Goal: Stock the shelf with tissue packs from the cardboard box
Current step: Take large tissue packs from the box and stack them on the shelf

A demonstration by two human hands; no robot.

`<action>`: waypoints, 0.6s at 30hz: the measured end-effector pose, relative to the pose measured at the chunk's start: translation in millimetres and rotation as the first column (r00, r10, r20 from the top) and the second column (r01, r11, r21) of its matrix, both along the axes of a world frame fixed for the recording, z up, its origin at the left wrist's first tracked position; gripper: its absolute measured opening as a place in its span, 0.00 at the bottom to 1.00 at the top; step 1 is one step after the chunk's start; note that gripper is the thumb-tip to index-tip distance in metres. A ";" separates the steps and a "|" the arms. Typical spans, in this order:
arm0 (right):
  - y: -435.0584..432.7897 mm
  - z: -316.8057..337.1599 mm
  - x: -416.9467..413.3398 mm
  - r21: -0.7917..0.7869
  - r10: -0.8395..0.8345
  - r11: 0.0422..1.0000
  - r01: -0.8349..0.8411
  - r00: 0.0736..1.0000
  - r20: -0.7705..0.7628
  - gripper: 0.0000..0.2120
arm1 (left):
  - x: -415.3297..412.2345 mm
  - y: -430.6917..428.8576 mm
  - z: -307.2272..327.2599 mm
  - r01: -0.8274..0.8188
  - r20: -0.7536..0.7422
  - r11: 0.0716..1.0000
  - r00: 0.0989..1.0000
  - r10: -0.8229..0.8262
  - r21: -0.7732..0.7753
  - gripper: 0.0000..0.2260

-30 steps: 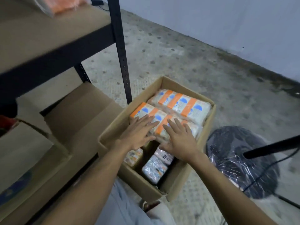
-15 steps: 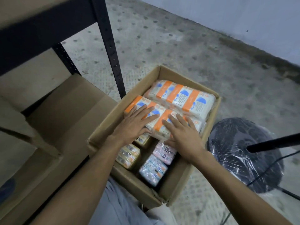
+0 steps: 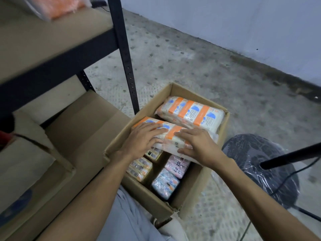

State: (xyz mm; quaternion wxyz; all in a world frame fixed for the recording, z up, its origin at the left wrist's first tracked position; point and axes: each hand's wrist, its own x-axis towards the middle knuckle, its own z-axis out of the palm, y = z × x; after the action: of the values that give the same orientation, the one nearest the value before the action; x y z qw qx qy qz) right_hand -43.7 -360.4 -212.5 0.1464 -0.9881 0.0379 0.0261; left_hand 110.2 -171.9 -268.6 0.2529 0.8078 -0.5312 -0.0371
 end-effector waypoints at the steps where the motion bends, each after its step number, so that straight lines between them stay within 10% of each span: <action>1: 1.0 6.2 -1.5 0.002 0.017 1.000 -0.017 1.000 0.025 0.27 | -2.5 2.1 6.4 -0.013 0.002 1.000 1.000 0.013 -0.011 0.19; 18: 36.6 146.8 -60.5 -0.093 0.000 0.995 0.037 0.928 0.373 0.25 | -33.6 25.4 162.6 -0.005 0.334 0.994 0.941 0.042 -0.112 0.19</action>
State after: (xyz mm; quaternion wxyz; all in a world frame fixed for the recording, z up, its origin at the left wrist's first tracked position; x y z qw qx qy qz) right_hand -104.2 -323.8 -65.7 0.1022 -0.9808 0.0200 -0.1649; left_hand 76.6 -146.5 -105.9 0.2029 0.7934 -0.5582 0.1335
